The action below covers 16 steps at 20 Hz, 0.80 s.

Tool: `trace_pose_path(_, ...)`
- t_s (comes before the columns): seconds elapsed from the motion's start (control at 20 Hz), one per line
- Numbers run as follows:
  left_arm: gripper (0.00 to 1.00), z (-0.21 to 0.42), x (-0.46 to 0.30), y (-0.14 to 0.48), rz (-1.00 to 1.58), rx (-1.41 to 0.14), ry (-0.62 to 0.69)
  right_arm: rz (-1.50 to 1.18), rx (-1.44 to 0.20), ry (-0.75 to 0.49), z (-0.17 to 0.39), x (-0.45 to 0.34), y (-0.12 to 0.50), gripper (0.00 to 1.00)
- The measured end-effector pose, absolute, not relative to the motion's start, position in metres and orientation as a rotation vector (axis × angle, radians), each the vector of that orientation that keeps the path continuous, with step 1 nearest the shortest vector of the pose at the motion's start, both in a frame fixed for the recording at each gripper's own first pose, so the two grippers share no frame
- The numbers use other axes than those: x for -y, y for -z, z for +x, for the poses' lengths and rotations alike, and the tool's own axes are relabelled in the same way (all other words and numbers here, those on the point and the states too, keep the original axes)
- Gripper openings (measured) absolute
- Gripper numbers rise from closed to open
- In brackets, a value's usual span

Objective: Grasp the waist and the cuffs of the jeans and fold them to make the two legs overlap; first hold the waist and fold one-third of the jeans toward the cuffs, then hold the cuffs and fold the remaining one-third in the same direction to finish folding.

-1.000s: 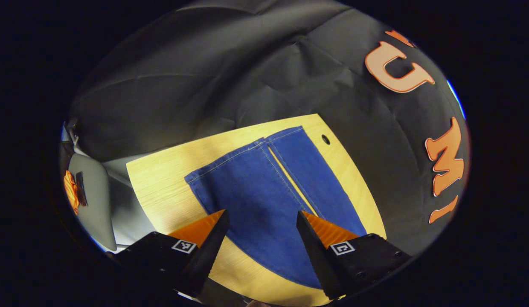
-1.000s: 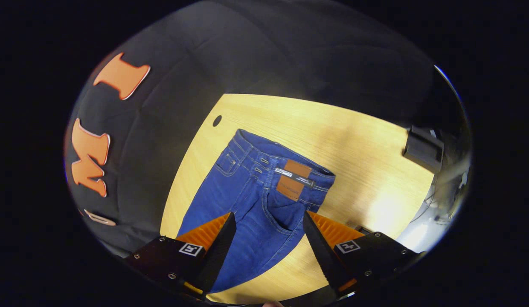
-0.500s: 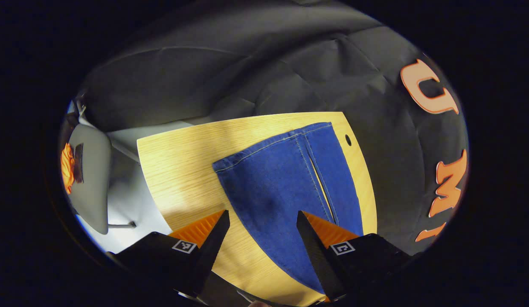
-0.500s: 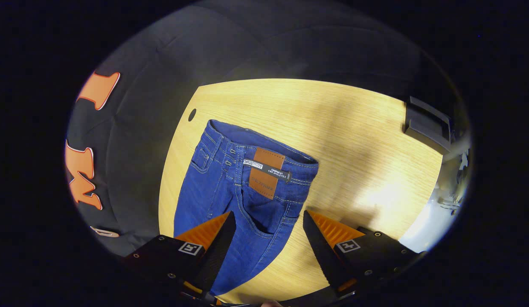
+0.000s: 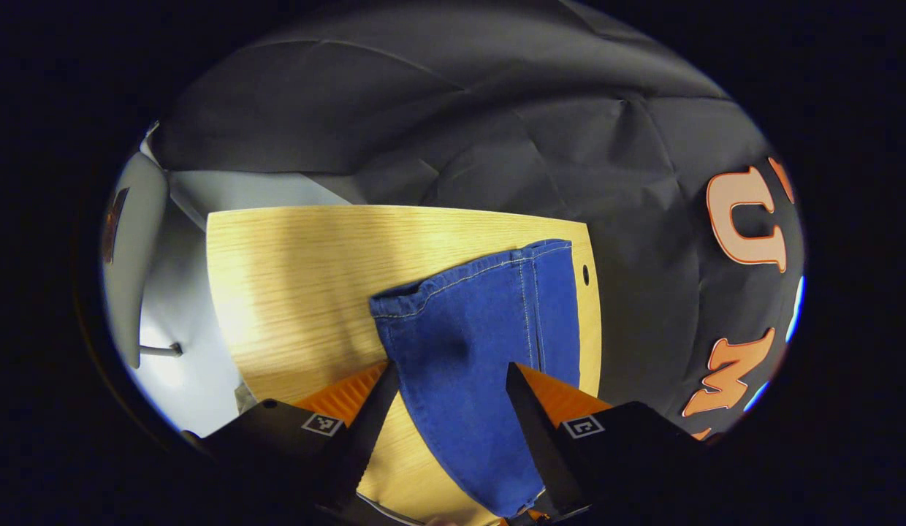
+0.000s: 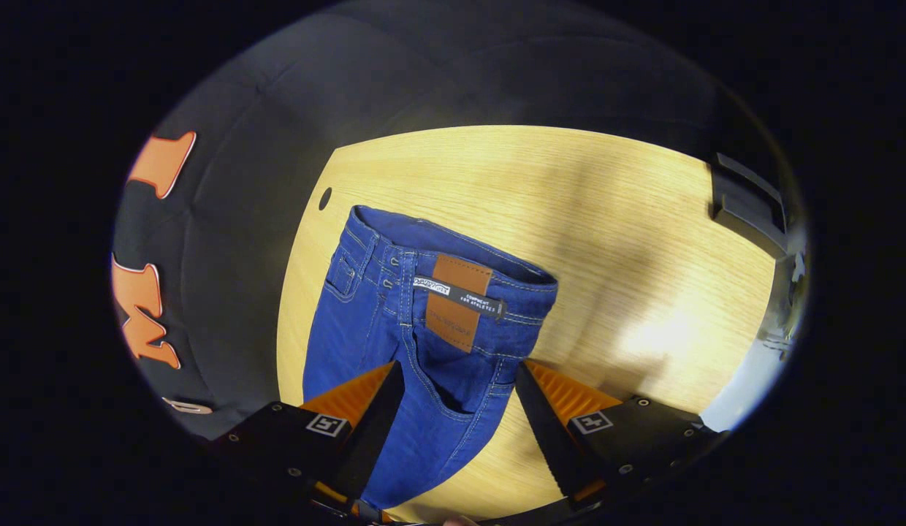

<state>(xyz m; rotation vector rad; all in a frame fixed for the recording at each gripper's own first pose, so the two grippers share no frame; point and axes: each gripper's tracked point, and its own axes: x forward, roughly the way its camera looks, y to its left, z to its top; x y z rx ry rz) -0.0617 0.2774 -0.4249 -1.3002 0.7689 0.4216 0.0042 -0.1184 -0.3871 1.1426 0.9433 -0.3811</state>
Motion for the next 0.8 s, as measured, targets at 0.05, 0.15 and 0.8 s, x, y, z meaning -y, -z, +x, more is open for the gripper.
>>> trace_pose_path(0.05,0.91,-0.058,-0.276,0.425,-1.302,-0.766,-0.411,1.146,-0.939,0.38,0.006,0.118,0.387,0.95)
trace_pose_path(0.15,0.88,-0.051,-0.275,0.425,-1.288,-0.77,-0.39,1.17,-0.931,0.378,0.01,0.118,0.387,0.96)
trace_pose_path(0.8,0.31,-0.009,-0.258,0.445,-1.139,-0.874,-0.368,1.19,-0.932,0.378,0.018,0.118,0.396,0.74)
